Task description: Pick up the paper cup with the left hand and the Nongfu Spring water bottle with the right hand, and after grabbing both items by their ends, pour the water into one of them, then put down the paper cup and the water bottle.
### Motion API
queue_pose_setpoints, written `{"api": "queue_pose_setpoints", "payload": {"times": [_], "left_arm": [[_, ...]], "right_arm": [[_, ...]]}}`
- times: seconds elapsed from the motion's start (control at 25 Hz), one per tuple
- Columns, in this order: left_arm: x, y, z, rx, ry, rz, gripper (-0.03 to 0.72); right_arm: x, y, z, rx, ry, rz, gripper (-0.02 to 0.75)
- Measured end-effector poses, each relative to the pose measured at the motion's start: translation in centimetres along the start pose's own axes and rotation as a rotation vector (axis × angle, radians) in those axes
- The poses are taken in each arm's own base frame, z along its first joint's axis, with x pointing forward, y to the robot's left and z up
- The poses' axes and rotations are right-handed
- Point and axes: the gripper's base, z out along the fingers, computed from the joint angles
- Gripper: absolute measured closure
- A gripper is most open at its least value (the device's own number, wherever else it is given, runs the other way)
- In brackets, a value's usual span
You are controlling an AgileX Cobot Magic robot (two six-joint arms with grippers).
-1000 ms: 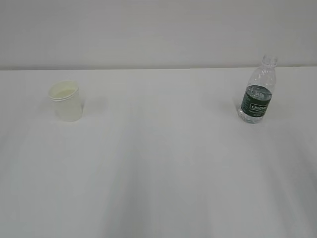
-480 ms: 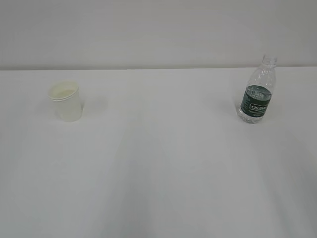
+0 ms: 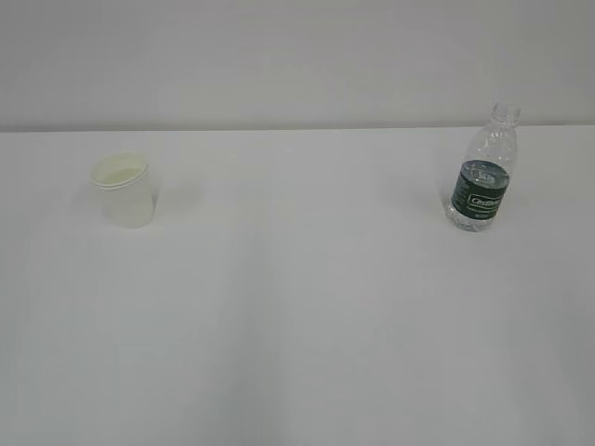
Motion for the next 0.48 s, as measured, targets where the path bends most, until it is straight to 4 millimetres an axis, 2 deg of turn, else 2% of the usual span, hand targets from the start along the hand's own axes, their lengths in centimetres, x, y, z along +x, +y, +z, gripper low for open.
{"api": "queue_pose_setpoints", "payload": {"times": [0.28,0.36,0.48], "left_arm": [[1.0,0.0,-0.4,0.005,0.075,-0.002,0.221],[1.3,-0.1,-0.3,0.011,0.075,-0.005,0.221],[3.0,-0.2,0.8,0.018,0.115,-0.007,0.222]], "right_arm": [[2.3,-0.1,-2.1,0.019,0.014,-0.007,0.146],[2.9,-0.1,-2.1,0.02,0.031,-0.008,0.147],[4.0,-0.1,-1.6,0.019,0.054,-0.008,0.147]]}}
